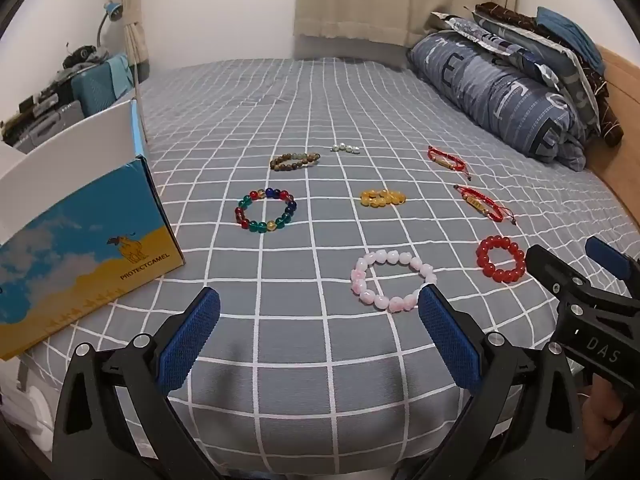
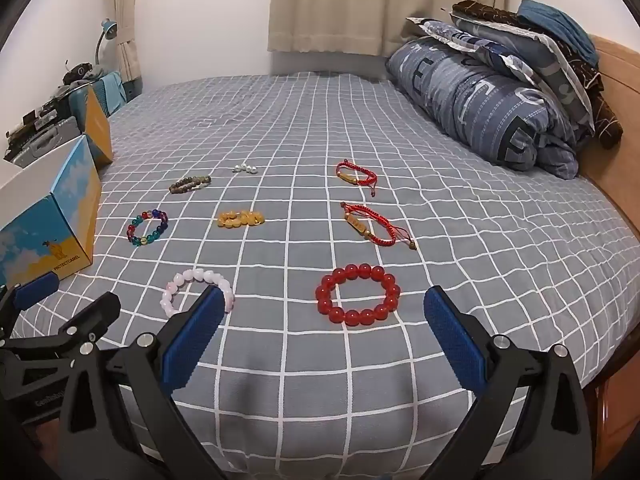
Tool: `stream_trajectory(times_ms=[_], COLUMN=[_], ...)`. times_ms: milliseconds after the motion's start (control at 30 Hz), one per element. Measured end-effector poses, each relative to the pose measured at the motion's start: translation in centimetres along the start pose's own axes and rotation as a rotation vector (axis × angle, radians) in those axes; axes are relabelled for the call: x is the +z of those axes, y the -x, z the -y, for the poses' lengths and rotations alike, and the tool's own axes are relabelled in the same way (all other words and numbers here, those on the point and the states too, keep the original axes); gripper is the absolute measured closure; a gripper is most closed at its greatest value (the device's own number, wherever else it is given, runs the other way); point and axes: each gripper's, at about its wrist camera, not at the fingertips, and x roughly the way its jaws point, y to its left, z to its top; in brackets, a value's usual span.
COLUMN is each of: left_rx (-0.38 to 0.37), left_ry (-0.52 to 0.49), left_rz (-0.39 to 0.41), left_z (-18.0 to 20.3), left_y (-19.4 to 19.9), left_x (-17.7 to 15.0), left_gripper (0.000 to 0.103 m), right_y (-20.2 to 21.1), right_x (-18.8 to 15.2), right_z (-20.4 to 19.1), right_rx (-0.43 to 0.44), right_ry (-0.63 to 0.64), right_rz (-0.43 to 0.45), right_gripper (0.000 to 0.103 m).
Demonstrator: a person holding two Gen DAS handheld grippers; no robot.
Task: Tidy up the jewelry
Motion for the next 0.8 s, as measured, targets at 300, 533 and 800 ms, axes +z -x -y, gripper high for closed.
stream_trajectory(times_ms=[300,533,800], left_rx=[-0.014,-0.009,-0.013], left_ry=[0.010,0.000,0.001], left_rz=[-0.010,-0.014,-0.019], left_z=[-0.2,0.3,0.4], left_y=[0.1,-0.1,-0.1], left_x=[0.0,0.1,0.1], left_gripper=[0.006,0.006,0.006], right_y=[0.1,-0.1,0.0], right_x=[-0.1,-0.2,-0.1], right_z=[0.0,0.2,0.3], right_rx=[0.000,0.000,-0.002], right_ry=[-0.004,-0.008,-0.007], right_rz=[-0.003,-0.002,-0.001], right_gripper=[0.007,0.007,0.007])
